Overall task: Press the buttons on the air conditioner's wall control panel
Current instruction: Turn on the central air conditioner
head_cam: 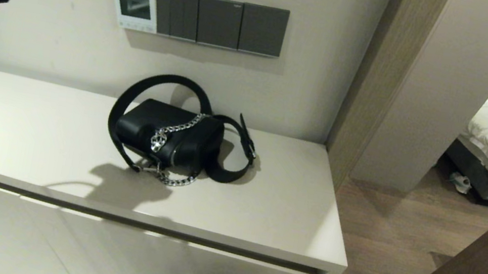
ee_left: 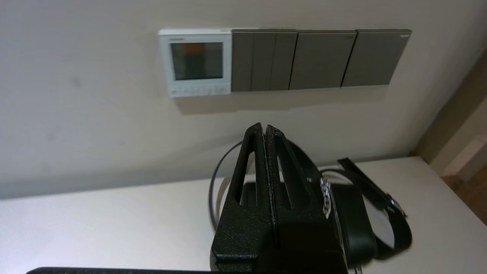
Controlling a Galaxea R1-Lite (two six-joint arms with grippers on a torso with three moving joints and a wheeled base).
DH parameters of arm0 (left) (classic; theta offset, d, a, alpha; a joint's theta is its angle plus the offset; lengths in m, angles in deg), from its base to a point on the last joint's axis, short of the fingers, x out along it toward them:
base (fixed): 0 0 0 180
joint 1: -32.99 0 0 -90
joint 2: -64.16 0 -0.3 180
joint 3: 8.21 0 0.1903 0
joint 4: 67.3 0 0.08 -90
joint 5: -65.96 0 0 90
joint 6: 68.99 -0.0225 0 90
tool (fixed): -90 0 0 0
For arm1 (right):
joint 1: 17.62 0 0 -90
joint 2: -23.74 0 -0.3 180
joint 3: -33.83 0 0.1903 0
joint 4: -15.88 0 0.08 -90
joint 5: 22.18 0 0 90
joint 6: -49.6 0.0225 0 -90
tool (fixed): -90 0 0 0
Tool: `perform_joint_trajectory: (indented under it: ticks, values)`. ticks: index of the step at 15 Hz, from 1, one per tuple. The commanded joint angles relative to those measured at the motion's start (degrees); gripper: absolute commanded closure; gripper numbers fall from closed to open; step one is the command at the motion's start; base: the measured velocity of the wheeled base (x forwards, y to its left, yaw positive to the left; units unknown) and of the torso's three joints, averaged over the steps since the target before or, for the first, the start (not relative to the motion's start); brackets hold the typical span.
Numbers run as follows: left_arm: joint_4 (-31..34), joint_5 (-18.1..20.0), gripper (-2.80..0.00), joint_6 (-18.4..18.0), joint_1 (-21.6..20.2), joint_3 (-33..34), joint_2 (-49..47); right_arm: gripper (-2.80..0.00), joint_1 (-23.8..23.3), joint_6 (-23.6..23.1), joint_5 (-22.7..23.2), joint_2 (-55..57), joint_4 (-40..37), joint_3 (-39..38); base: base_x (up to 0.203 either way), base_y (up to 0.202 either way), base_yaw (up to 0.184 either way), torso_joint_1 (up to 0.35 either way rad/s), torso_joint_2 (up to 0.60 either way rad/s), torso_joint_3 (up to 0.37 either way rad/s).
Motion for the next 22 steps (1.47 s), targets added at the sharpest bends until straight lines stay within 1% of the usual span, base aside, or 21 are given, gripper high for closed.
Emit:
perform_joint_trajectory:
  ticks: [1, 3, 8, 15, 17, 20, 22]
  values:
    - [-1.8, 0.0, 0.0, 0.2, 1.9, -3.2, -8.9, 0.0, 0.0, 0.0, 0.0, 0.1, 0.0, -0.1, 0.0, 0.0, 0.0, 0.0, 0.0, 0.0]
    - [-3.5, 0.1, 0.0, 0.4, 3.1, -5.1, -12.7, 0.0, 0.1, 0.0, 0.0, 0.1, 0.0, -0.1, 0.0, 0.0, 0.0, 0.0, 0.0, 0.0]
    - [-9.0, 0.3, 0.0, 0.3, 3.4, -7.2, -20.2, 0.0, 0.0, 0.0, 0.0, 0.1, 0.0, -0.1, 0.0, 0.0, 0.0, 0.0, 0.0, 0.0]
    - [-10.9, 0.1, 0.0, 0.4, 3.4, -11.0, -24.9, 0.0, 0.0, 0.0, 0.0, 0.1, 0.0, -0.1, 0.0, 0.0, 0.0, 0.0, 0.0, 0.0]
    - [-11.4, -0.1, 0.0, 0.4, 3.4, -11.3, -25.7, 0.0, 0.0, 0.0, 0.0, 0.1, 0.0, -0.1, 0.0, 0.0, 0.0, 0.0, 0.0, 0.0]
    - [-13.9, -0.7, 0.0, 0.4, 3.3, -12.0, -27.2, 0.0, 0.0, 0.0, 0.0, 0.1, 0.0, -0.1, 0.0, 0.0, 0.0, 0.0, 0.0, 0.0]
    - [-14.1, -1.0, 0.0, 0.7, 3.0, -12.7, -27.3, 0.0, 0.0, 0.0, 0.0, 0.1, 0.0, -0.1, 0.0, 0.0, 0.0, 0.0, 0.0, 0.0]
